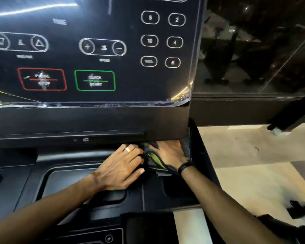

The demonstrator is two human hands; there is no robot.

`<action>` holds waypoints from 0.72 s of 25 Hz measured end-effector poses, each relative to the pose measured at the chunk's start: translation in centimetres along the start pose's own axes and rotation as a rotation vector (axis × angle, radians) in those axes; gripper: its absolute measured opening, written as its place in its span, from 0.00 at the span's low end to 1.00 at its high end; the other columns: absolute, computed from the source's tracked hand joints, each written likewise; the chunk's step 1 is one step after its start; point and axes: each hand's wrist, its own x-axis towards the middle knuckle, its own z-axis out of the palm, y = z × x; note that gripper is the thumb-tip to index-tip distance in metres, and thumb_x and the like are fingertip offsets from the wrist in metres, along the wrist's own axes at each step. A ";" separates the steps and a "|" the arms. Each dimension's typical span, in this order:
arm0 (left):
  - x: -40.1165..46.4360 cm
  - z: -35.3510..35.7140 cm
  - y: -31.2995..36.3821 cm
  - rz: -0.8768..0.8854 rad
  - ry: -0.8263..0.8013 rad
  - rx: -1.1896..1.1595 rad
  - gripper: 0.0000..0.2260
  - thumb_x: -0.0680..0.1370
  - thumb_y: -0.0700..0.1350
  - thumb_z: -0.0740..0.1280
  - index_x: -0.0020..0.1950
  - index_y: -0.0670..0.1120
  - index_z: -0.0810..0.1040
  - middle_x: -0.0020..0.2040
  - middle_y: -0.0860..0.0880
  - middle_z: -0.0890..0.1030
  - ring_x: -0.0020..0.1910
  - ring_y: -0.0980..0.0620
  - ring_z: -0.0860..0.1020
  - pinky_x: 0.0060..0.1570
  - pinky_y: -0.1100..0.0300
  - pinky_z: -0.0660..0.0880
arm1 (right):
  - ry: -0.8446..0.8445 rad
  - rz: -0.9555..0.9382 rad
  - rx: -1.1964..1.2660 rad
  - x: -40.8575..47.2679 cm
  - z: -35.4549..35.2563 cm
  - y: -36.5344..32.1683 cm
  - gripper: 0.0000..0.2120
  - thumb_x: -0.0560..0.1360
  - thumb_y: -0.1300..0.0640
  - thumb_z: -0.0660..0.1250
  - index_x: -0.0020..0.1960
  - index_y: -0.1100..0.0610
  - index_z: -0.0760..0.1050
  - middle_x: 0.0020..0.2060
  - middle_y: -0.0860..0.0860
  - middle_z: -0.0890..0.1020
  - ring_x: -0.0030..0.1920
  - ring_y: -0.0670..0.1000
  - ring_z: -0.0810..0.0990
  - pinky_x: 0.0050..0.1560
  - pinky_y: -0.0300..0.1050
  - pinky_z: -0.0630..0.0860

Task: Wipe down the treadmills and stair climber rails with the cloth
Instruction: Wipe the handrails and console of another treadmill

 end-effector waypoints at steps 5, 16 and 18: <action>2.7 1.6 2.7 -0.062 -0.005 -0.025 0.16 0.82 0.55 0.57 0.47 0.45 0.76 0.48 0.47 0.75 0.45 0.46 0.71 0.47 0.51 0.65 | -0.158 0.398 0.568 2.9 -0.2 5.1 0.47 0.75 0.56 0.74 0.81 0.61 0.46 0.80 0.59 0.53 0.80 0.57 0.55 0.77 0.48 0.49; 2.9 2.5 4.4 -0.110 -0.046 -0.080 0.15 0.82 0.57 0.57 0.45 0.48 0.74 0.45 0.51 0.73 0.44 0.50 0.69 0.46 0.54 0.63 | -0.009 0.516 0.266 1.0 -1.6 12.2 0.33 0.80 0.32 0.53 0.80 0.43 0.55 0.79 0.52 0.58 0.75 0.61 0.61 0.72 0.63 0.62; 2.8 2.7 4.5 -0.188 -0.012 -0.106 0.16 0.82 0.58 0.57 0.43 0.49 0.73 0.43 0.52 0.72 0.43 0.50 0.69 0.45 0.54 0.64 | -0.049 0.686 0.419 -2.2 -1.3 12.4 0.34 0.79 0.30 0.50 0.80 0.44 0.53 0.77 0.53 0.61 0.73 0.64 0.65 0.71 0.64 0.63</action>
